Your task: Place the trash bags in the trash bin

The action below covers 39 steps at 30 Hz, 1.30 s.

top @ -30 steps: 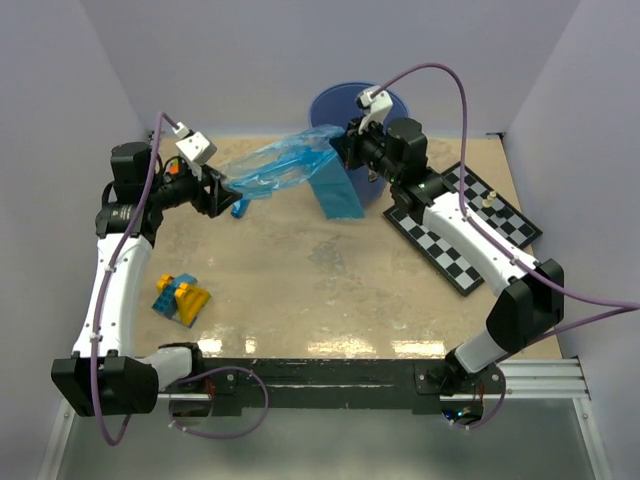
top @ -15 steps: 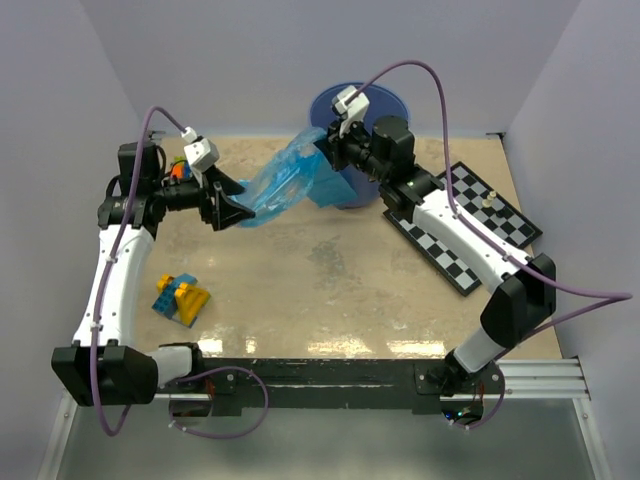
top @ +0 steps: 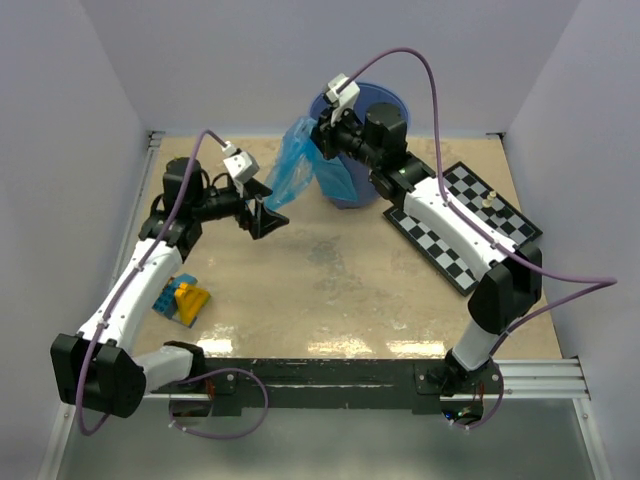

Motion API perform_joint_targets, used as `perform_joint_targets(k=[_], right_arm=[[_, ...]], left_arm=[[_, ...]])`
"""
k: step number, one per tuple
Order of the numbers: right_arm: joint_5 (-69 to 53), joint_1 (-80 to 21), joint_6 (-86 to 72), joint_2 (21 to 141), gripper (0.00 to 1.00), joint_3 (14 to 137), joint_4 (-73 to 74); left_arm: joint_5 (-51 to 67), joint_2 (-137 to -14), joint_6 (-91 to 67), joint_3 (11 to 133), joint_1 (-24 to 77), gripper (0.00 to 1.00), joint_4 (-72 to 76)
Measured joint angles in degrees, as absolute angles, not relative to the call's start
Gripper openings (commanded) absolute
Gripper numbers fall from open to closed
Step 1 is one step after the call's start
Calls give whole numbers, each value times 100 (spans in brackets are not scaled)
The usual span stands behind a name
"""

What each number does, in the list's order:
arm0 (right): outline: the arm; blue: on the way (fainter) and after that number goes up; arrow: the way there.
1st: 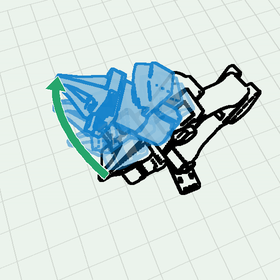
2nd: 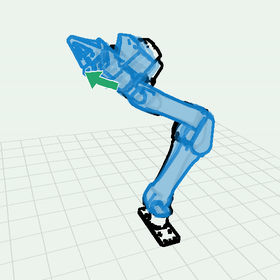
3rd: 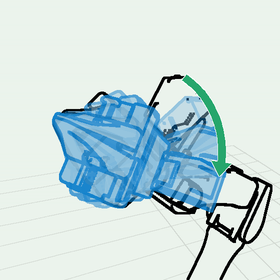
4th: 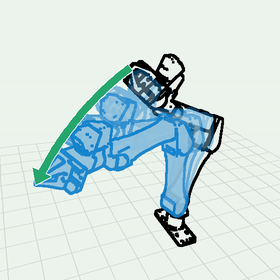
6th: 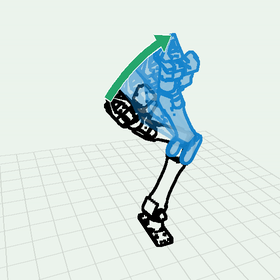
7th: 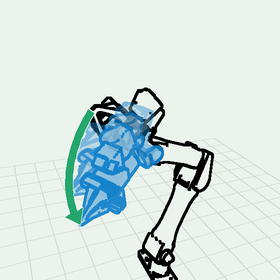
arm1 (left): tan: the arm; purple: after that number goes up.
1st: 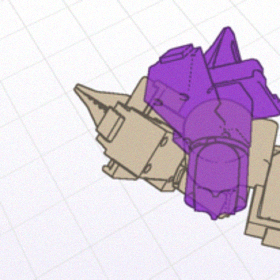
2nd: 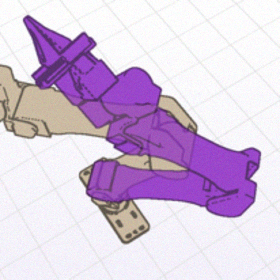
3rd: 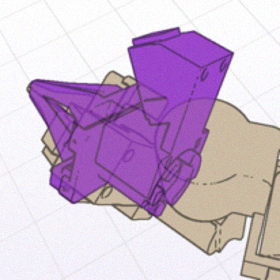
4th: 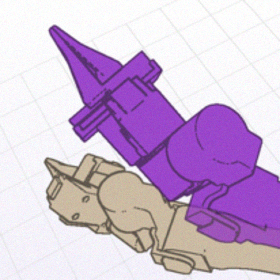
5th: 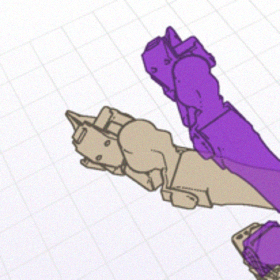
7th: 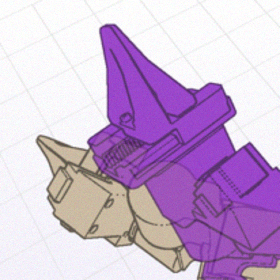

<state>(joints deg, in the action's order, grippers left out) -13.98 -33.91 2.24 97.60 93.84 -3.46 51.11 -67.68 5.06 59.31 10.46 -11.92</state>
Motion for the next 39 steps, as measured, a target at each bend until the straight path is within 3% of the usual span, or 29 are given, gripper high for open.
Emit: perform_joint_targets(k=[7, 16, 21, 25, 29, 35, 37, 38, 39], right_arm=[[-1514, -3463, 154, 9756, 0, 9421, -342], [-1559, -3494, 176, 9642, 0, 9334, -344], [-1656, -3494, 172, 9585, 0, 9327, -342], [-1723, -3494, 156, 9559, 0, 9327, -344], [-1754, -3494, 141, 9557, 0, 9327, -344], [-1754, -3494, 110, 9559, 0, 9327, -346], [-1752, -3494, 110, 9564, 1, 9327, -344], [-1750, -3494, 110, 9579, 11, 9327, -346], [-1752, -3494, 108, 9601, 27, 9327, -346]], left_arm=[[3916, -6659, 410, 5605, 1356, 92, -331], [3144, -6099, 1636, 6012, 1352, 93, -1153], [2971, -6169, 1920, 5918, 1352, 84, -991], [3098, -6665, 1918, 5784, 1352, 70, -871], [3352, -7004, 1876, 5725, 1352, 40, -869], [3739, -7100, 1837, 5745, 1343, 31, -897], [4060, -7100, 1730, 5791, 1299, 12, -945], [4292, -7098, 1656, 5815, 1253, 8, -961], [4449, -7096, 1533, 5833, 1225, 7, -976]])
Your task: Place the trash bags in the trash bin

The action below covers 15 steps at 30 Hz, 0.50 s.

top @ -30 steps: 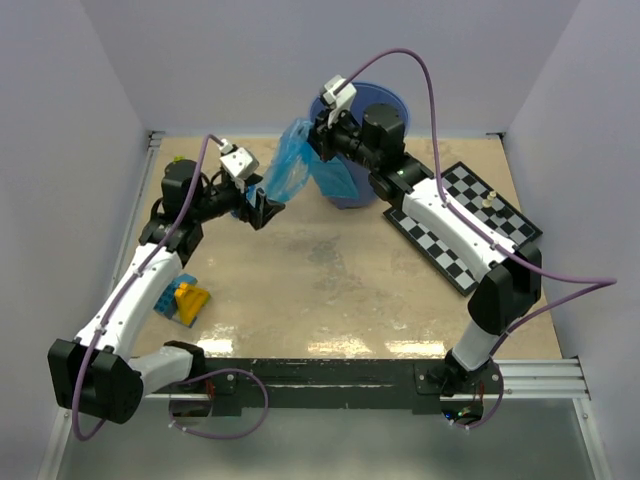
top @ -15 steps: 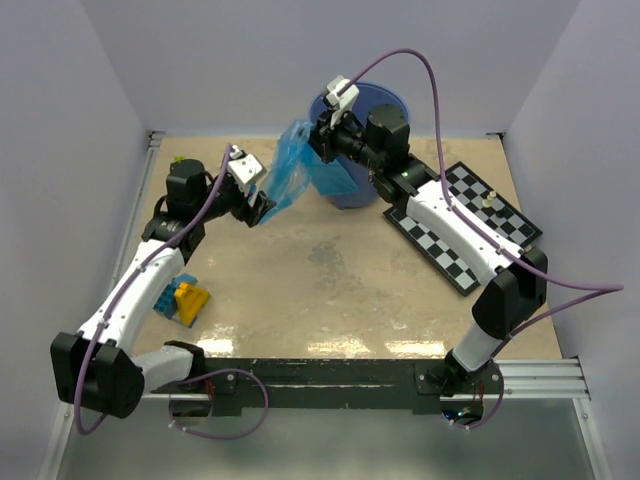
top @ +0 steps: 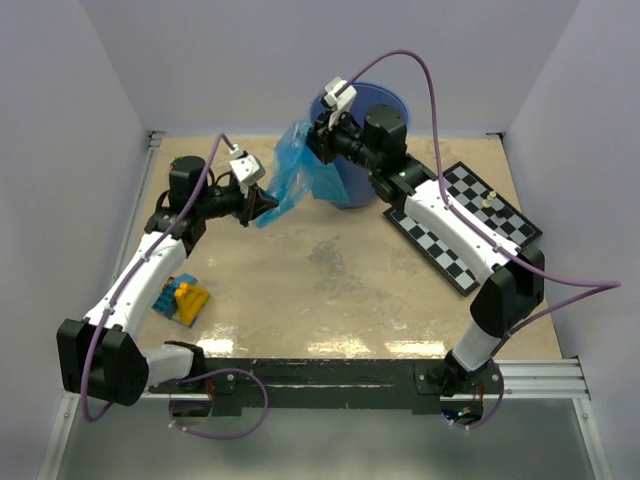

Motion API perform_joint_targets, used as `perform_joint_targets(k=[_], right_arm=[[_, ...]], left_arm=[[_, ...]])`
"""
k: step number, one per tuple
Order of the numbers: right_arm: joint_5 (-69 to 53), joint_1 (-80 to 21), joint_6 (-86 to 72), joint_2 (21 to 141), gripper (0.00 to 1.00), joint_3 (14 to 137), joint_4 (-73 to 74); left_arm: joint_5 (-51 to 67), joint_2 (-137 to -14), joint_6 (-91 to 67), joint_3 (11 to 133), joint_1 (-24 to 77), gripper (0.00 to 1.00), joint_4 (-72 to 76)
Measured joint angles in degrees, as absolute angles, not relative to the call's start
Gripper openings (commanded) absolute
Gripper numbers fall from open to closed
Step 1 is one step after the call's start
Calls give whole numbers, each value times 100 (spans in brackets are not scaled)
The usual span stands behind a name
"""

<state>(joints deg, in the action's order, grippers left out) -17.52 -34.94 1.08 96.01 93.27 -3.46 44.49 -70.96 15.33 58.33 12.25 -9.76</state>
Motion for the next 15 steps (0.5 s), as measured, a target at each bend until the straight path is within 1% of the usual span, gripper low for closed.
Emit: perform_joint_targets(k=[1, 2, 3, 4, 6, 8, 10, 13, 15], right_arm=[[-1752, -3494, 97, 9636, 45, 9330, -344], [-1750, -3494, 45, 9686, 54, 9336, -336], [-1747, -3492, -14, 9743, 61, 9365, -311], [-1750, -3489, -40, 9813, 64, 9404, -272], [-1774, -3459, -119, 9883, 68, 9454, -113], [-1774, -3393, -180, 9870, 69, 9461, 93], [-1756, -3295, -200, 9769, 67, 9461, 333], [-1852, -3135, -200, 9380, 67, 9356, 718], [-2095, -3063, -246, 9021, 69, 9155, 794]], left_arm=[[4630, -7094, 1409, 5846, 1188, 5, -969], [4794, -7089, 1251, 5850, 1153, 4, -950], [4941, -7085, 1059, 5848, 1118, 1, -906], [5057, -7087, 882, 5843, 1085, 0, -834], [5286, -7074, 314, 5758, 965, 0, -464], [5413, -7050, -351, 5586, 784, 0, 36], [5439, -7048, -1007, 5411, 593, 0, 523], [5369, -7050, -1968, 5203, 336, 0, 1184], [5308, -7065, -2440, 5186, 290, 0, 1544]])
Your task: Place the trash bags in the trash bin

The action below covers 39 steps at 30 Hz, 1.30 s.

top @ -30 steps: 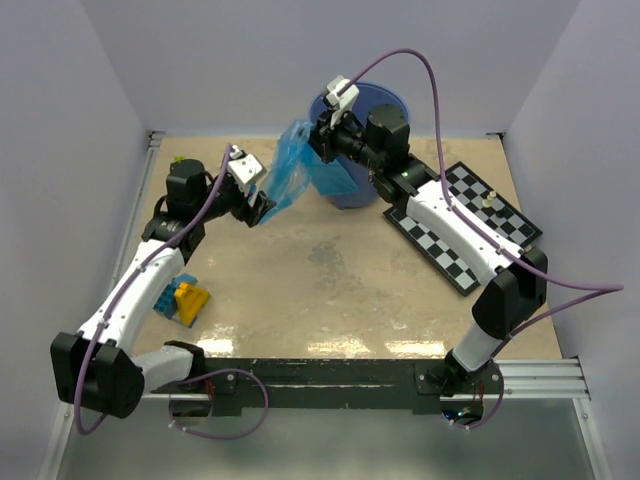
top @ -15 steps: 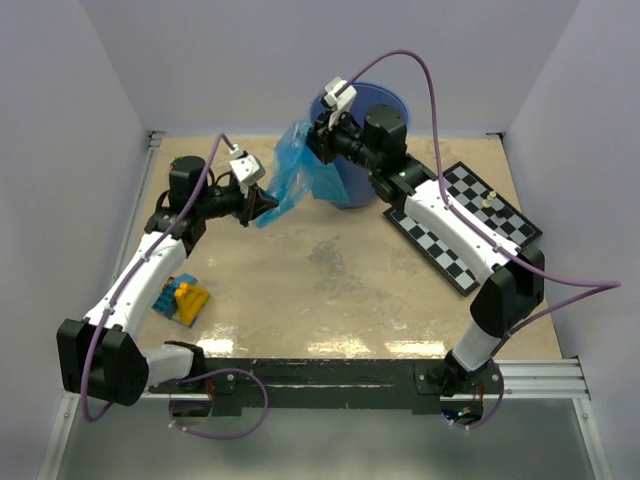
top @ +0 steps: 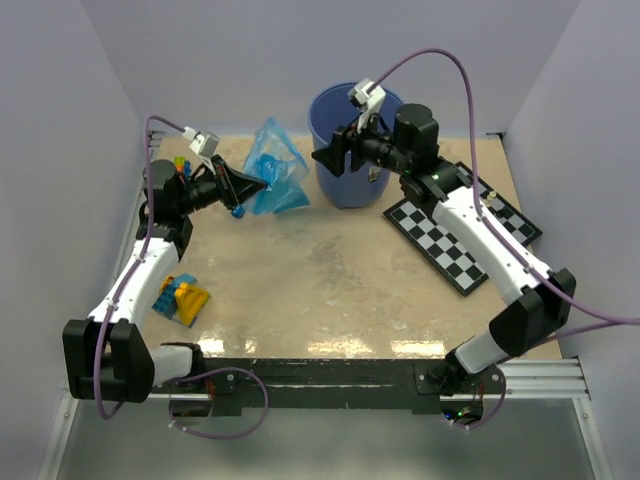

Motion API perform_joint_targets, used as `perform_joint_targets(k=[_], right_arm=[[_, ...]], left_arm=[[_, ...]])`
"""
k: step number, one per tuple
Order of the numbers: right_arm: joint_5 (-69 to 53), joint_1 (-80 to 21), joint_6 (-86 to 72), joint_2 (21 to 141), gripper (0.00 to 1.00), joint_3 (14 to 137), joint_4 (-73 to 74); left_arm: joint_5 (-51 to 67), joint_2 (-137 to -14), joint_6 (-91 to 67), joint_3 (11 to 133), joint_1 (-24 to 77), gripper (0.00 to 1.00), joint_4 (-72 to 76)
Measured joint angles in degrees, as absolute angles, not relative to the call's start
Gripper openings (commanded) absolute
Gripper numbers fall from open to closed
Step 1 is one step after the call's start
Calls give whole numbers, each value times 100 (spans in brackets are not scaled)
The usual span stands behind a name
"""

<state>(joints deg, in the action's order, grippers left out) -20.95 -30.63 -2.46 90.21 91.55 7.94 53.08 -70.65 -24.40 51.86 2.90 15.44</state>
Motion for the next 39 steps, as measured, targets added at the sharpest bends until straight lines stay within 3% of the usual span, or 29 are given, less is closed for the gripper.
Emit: perform_joint_targets(k=[4, 10, 12, 14, 19, 22, 24, 26, 27, 28, 29, 30, 39], right_arm=[[-2950, -3085, -462, 8600, 72, 8792, 725], [-3848, -3148, -709, 9526, 75, 8947, 556], [-3966, -3144, -880, 9994, 81, 9021, 495], [-4099, -3142, -1041, 10405, 98, 9085, 473], [-4685, -3144, -1367, 10925, 98, 9207, 239], [-5000, -3148, -1564, 10945, 93, 9268, -106], [-5216, -3148, -1691, 10945, 84, 9330, -440], [-5402, -3148, -1789, 10943, 64, 9354, -733], [-5487, -3148, -1844, 10943, 52, 9354, -873], [-5568, -3148, -1898, 10943, 32, 9354, -978], [-5645, -3148, -1973, 10943, 6, 9354, -1083], [-5706, -3148, -2018, 10943, 0, 9354, -1181], [-5035, -3063, -2086, 10683, 0, 9275, -1033]], left_arm=[[5227, -7137, -3017, 5205, 292, 0, 2091], [5179, -7273, -3409, 5321, 290, 0, 2412], [5181, -7273, -3483, 5332, 290, 0, 2475], [5181, -7273, -3498, 5339, 290, 0, 2510], [5186, -7273, -3496, 5343, 290, 0, 2515], [5207, -7271, -3485, 5376, 290, 0, 2471], [5229, -7260, -3470, 5384, 290, 0, 2456], [5249, -7253, -3454, 5387, 290, 0, 2447], [5262, -7251, -3441, 5387, 290, 0, 2440], [5277, -7249, -3430, 5387, 290, 0, 2436], [5284, -7249, -3420, 5387, 290, 0, 2432], [5295, -7249, -3382, 5387, 290, 0, 2421], [5175, -6875, -2633, 5382, 163, 0, 1437]])
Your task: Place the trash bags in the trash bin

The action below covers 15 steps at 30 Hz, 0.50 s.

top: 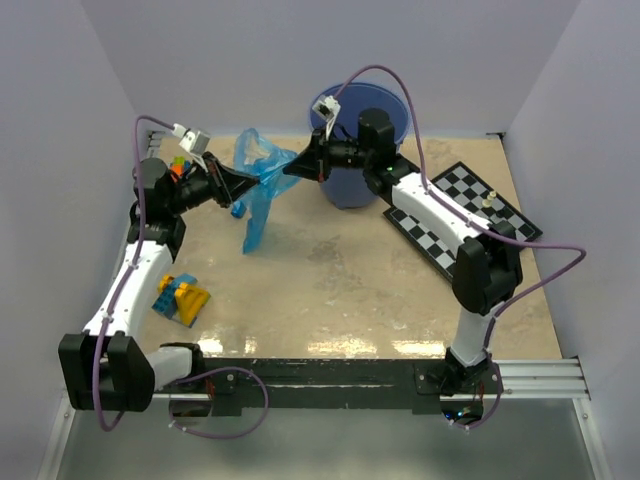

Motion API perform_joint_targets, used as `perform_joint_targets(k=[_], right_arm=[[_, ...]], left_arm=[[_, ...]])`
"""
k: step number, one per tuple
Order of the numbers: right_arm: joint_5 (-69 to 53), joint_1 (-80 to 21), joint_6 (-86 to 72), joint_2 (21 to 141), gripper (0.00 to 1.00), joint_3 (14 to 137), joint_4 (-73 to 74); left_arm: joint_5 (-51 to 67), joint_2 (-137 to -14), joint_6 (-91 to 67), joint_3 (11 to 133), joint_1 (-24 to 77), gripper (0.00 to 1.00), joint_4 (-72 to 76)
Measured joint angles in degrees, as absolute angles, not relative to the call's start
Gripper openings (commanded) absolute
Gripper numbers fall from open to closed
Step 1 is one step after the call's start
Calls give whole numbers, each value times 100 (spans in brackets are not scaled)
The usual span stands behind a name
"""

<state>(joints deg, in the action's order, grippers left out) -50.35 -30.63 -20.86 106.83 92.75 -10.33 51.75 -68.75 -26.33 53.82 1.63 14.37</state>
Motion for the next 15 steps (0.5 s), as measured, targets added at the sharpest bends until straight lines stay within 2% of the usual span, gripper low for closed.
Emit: perform_joint_targets(k=[7, 15], right_arm=[[-3680, -2978, -1118, 9843, 0, 9006, -75], [-2504, -3146, -692, 9050, 0, 7933, 652]], left_arm=[[4510, -6445, -1772, 5352, -176, 0, 126], [4156, -6445, -1201, 5260, -165, 0, -720]])
